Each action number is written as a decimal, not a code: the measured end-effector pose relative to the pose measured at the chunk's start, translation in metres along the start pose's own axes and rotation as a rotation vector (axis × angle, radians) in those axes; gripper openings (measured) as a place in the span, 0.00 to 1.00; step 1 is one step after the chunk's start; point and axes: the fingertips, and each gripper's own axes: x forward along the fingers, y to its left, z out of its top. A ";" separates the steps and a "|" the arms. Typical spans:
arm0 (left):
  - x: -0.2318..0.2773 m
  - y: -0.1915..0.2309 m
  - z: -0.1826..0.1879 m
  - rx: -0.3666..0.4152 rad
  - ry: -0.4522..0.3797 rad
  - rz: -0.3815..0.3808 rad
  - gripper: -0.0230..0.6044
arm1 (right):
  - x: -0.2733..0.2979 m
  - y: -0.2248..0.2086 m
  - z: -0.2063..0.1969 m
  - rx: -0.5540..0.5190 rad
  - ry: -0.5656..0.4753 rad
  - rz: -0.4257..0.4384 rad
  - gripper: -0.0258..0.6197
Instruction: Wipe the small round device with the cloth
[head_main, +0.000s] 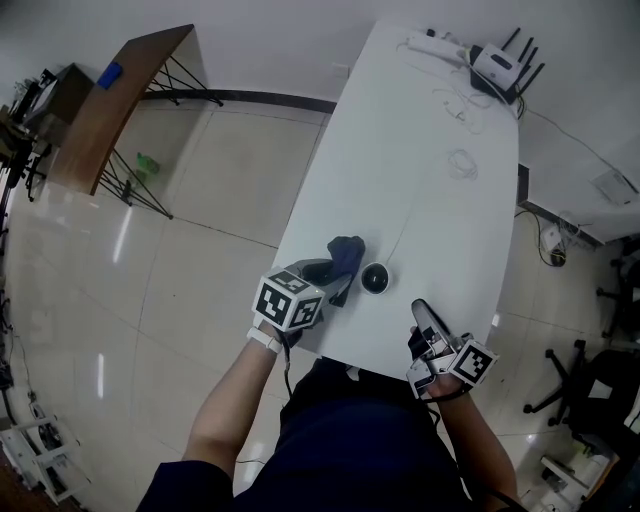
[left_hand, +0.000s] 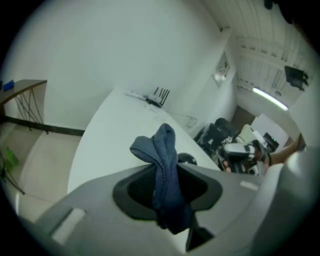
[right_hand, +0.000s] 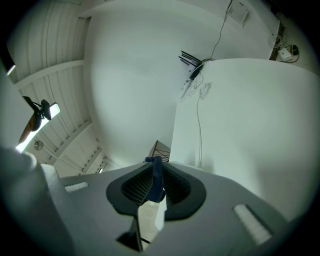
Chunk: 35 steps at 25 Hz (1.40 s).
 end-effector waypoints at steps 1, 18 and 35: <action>-0.005 -0.012 0.009 0.041 -0.021 -0.032 0.23 | -0.001 0.000 -0.001 0.003 -0.001 0.002 0.13; 0.017 -0.066 -0.007 0.658 0.392 -0.266 0.23 | -0.007 -0.003 -0.005 0.030 -0.014 -0.008 0.11; 0.042 0.009 -0.017 0.324 0.461 -0.359 0.23 | 0.017 -0.019 -0.003 0.064 0.030 -0.041 0.11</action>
